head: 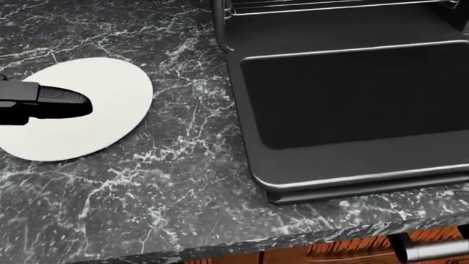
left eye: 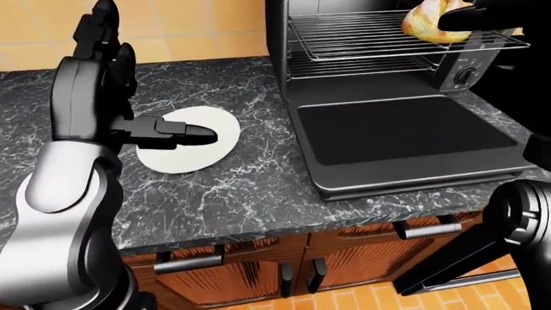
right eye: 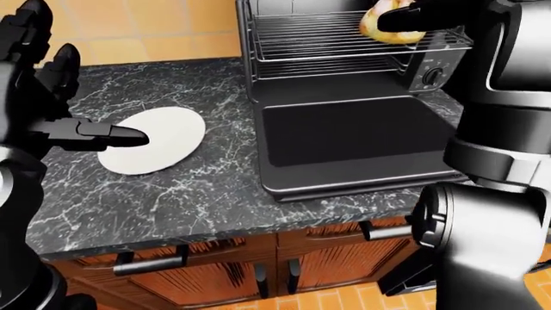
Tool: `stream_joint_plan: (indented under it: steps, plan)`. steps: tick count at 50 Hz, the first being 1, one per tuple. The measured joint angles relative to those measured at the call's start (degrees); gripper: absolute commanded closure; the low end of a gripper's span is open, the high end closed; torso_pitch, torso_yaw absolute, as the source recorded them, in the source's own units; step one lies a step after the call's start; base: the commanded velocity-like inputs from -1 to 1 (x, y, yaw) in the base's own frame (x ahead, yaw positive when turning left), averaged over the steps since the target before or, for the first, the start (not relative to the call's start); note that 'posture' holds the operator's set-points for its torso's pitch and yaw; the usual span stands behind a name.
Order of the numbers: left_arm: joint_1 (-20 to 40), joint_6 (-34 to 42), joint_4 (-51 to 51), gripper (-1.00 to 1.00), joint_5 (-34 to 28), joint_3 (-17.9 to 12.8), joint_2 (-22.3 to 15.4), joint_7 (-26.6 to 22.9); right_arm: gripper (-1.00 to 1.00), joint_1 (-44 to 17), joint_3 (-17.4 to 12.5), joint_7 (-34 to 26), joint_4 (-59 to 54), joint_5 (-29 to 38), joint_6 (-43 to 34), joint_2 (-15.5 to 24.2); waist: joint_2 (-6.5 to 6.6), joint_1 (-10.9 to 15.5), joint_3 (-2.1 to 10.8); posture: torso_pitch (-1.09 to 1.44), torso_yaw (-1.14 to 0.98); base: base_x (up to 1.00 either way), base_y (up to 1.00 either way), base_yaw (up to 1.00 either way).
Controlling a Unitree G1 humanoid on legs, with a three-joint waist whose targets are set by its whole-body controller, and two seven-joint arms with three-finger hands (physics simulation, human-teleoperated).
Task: Pick the bread from the top rack and place it on the plate on the counter.
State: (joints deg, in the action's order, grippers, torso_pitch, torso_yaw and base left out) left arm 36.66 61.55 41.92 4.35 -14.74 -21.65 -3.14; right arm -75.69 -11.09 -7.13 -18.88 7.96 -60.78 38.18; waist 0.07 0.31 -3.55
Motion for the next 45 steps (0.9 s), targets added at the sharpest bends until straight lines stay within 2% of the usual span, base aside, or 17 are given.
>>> stream_joint_plan:
  steps: [4, 7, 21, 45]
  plan:
    - [-0.21, 0.05, 0.10, -1.00, -0.10, -0.35, 0.02, -0.04, -1.00, -1.99, -0.80, 1.69, -4.03, 0.97, 0.08, -1.24, 0.06, -0.08, 0.11, 0.00, 0.00, 0.00, 0.00, 0.00]
    - [-0.42, -0.07, 0.19, -1.00, -0.05, -0.50, 0.02, -0.11, -1.00, -2.89, -0.33, 2.56, -7.18, 0.89, 1.73, -1.85, 0.11, -0.12, 0.12, 0.00, 0.00, 0.00, 0.00, 0.00]
    - [-0.83, -0.36, -0.03, -1.00, 0.04, -0.48, 0.08, -0.12, -1.00, -8.39, 0.36, 6.99, -26.81, -1.70, 14.75, -4.02, 0.36, -0.15, 0.16, 0.00, 0.00, 0.00, 0.00, 0.00]
    - [-0.98, -0.08, 0.16, -1.00, 0.20, -0.85, -0.26, -0.26, -1.00, -8.57, 0.39, 10.12, -32.30, -3.26, 19.85, -4.26, 0.12, -0.15, 0.27, 0.00, 0.00, 0.00, 0.00, 0.00]
